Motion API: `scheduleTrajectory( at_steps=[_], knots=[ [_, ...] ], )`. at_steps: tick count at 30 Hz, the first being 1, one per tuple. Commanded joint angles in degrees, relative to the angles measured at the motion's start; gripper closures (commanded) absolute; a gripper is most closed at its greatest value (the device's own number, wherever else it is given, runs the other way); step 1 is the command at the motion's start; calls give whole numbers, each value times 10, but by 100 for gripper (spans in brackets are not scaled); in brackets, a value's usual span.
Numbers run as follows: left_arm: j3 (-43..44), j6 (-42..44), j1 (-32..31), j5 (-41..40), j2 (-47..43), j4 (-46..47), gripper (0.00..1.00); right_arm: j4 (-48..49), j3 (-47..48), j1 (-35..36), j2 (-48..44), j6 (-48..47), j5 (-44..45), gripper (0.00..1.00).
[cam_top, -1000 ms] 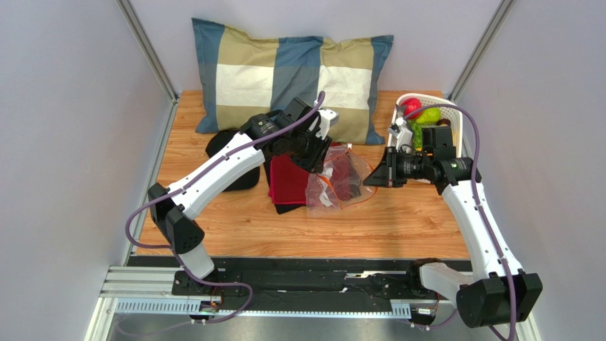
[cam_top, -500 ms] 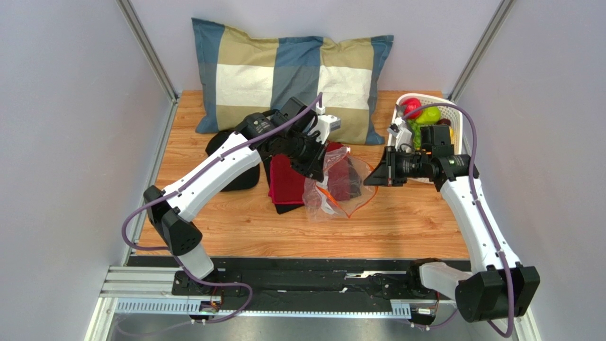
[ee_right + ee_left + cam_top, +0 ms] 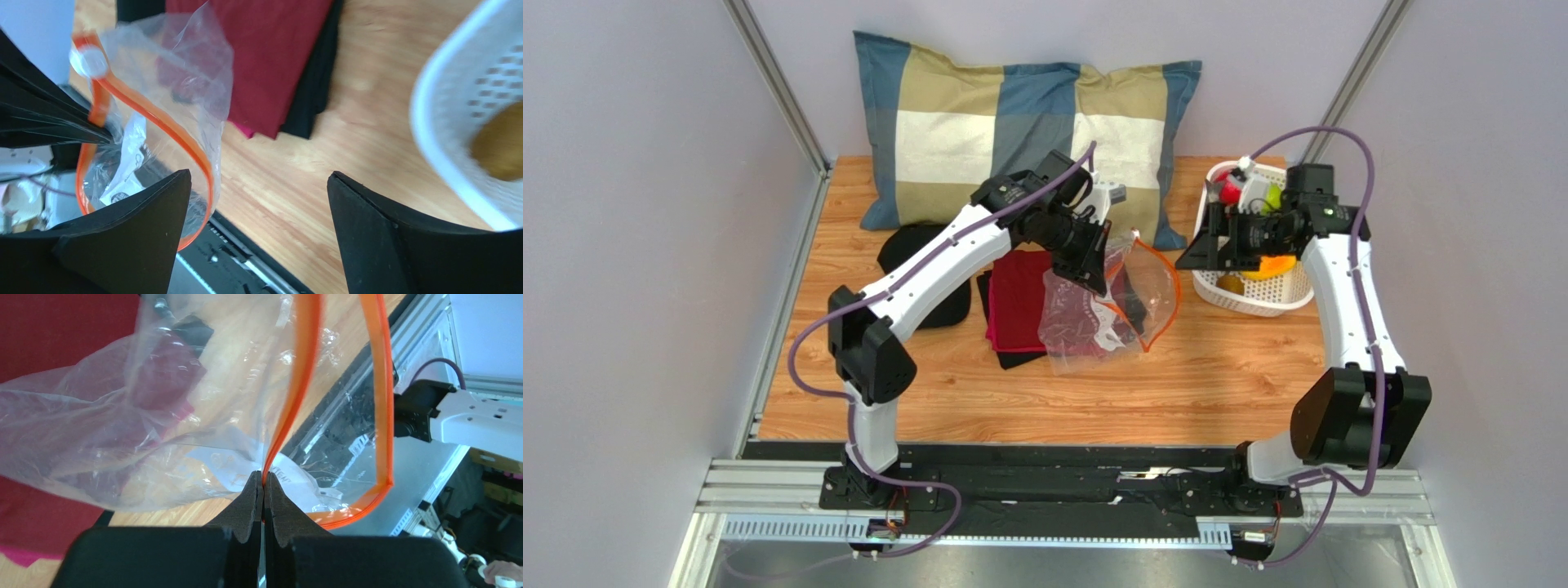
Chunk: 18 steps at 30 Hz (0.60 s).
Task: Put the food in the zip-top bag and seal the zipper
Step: Open the zipper of the food storage bag at the center of the board.
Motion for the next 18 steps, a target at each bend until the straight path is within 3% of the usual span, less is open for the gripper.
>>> scheduleTrajectory(
  at_steps=[1,6,10,13,18],
  knots=[
    [26,-46,6,12,19,60,100,5,87,-63,24,-43,26,13],
    [8,-67,12,20,27,95,100,66,152,-85,103,-35,120,15],
    [0,-70,15,20,28,106,100,144,206,-78,183,5,191,24],
    [-2,-69,15,17,26,111,100,132,285,-60,267,9,258,32],
    [-11,-71,18,16,25,122,100,124,379,-33,362,-11,331,33]
  ],
)
